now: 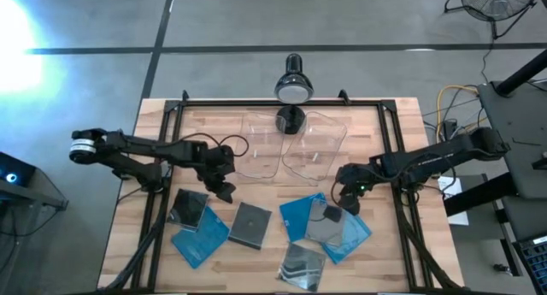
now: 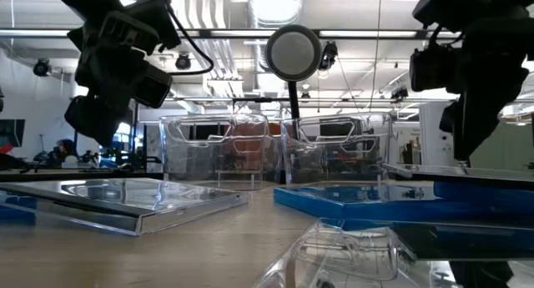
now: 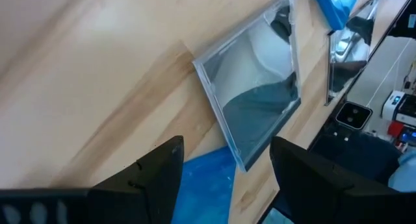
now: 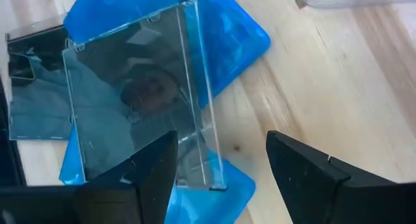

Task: Pick & place jewel cases by type
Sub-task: Put the black CD case into the right transparent bin

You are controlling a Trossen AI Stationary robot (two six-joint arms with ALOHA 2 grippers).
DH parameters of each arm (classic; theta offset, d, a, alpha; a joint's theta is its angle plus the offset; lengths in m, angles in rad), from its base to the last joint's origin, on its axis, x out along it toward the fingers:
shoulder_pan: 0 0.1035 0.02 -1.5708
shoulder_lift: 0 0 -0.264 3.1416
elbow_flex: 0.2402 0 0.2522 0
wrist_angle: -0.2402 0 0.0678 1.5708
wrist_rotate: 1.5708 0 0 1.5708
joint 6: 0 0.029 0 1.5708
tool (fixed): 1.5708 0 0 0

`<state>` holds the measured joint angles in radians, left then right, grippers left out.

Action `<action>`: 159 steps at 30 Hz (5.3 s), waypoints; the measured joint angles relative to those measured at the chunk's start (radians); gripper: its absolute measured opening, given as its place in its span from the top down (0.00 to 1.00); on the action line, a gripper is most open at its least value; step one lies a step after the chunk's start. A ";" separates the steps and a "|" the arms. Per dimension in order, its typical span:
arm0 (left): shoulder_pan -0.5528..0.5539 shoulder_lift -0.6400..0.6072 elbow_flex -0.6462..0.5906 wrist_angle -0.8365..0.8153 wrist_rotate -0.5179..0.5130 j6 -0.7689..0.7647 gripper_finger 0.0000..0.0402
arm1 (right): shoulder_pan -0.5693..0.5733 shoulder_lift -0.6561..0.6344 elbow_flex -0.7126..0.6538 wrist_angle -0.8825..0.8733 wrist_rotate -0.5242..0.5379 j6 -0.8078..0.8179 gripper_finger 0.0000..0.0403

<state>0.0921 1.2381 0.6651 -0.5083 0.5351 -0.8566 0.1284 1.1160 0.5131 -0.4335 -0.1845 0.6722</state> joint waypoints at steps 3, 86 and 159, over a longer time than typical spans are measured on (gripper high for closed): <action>-0.026 0.000 0.000 0.000 -0.009 -0.019 0.47 | 0.000 0.001 -0.044 0.038 -0.001 -0.018 0.43; -0.467 1.118 1.230 0.025 -0.780 -0.350 0.47 | -0.037 0.114 -0.121 0.471 -0.265 -0.156 0.43; -0.610 1.116 1.352 -0.307 -1.122 -0.625 0.47 | -0.578 0.475 0.811 -0.694 0.087 -0.781 0.44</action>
<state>-0.5181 2.3543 2.0171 -0.8150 -0.5873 -1.4818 -0.4501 1.5906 1.3238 -1.1273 -0.0975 -0.1087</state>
